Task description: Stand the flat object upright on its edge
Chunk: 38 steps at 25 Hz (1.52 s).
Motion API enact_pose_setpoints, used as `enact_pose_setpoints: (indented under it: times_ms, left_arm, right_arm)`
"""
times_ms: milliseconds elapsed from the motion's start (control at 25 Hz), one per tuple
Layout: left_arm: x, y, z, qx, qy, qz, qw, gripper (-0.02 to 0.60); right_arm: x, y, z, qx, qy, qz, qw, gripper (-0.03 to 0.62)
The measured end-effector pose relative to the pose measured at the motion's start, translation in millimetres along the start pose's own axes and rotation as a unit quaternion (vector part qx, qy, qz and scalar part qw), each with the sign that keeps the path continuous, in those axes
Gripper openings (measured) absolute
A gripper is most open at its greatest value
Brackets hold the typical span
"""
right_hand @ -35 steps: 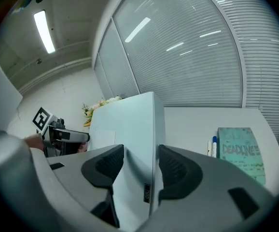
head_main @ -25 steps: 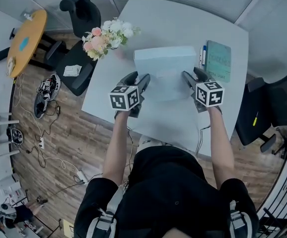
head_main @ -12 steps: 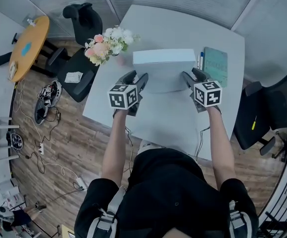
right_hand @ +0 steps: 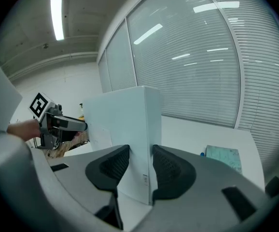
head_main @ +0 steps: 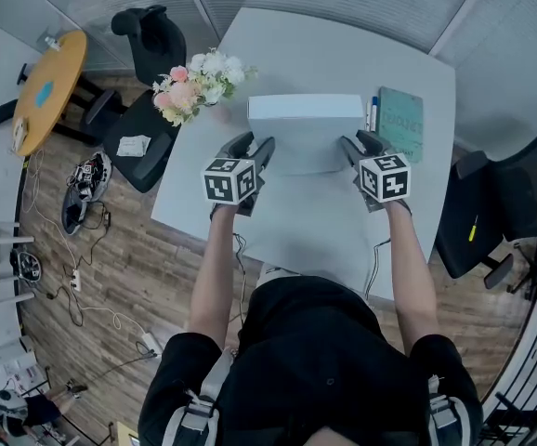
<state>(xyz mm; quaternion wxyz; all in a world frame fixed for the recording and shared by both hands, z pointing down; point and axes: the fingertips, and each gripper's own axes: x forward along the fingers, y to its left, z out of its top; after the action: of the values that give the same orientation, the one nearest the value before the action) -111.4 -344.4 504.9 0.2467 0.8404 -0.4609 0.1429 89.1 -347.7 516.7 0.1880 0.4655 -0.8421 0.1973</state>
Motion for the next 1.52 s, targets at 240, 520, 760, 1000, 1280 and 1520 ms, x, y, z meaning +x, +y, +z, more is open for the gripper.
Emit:
enact_pose_setpoints:
  times_ms: [240,520,760,1000,1280,1520]
  left_arm:
    - [5.1,-0.5,-10.0,0.0,0.003,-0.003,1.0,0.227]
    - [-1.4,-9.8,-18.1,0.0,0.008,-0.001,1.0,0.227]
    - [-9.2,-17.6,-26.5,0.004,0.013,0.007,0.9999,0.227]
    - [-15.6,-21.0,-31.8,0.009,0.024,0.019,0.9995,0.227]
    - [-36.2,-27.9,-39.5,0.004,0.02,0.043,0.9989,0.227]
    - [-62.4,-52.2,-57.1,0.004,0.0,0.052,0.9986,0.222]
  right_arm:
    - [-0.1,-2.1,-8.1,0.0,0.001,-0.005,1.0,0.172]
    - [-10.4,1.1,-16.4,0.002,0.002,0.0,1.0,0.173]
    - [-18.5,4.3,-23.6,-0.001,0.006,0.004,1.0,0.175]
    - [-24.0,7.2,-25.9,-0.003,0.013,0.0,1.0,0.176]
    - [-39.6,8.5,-30.2,-0.008,0.013,0.007,1.0,0.176]
    - [-66.6,17.0,-47.8,-0.01,0.005,0.018,1.0,0.172]
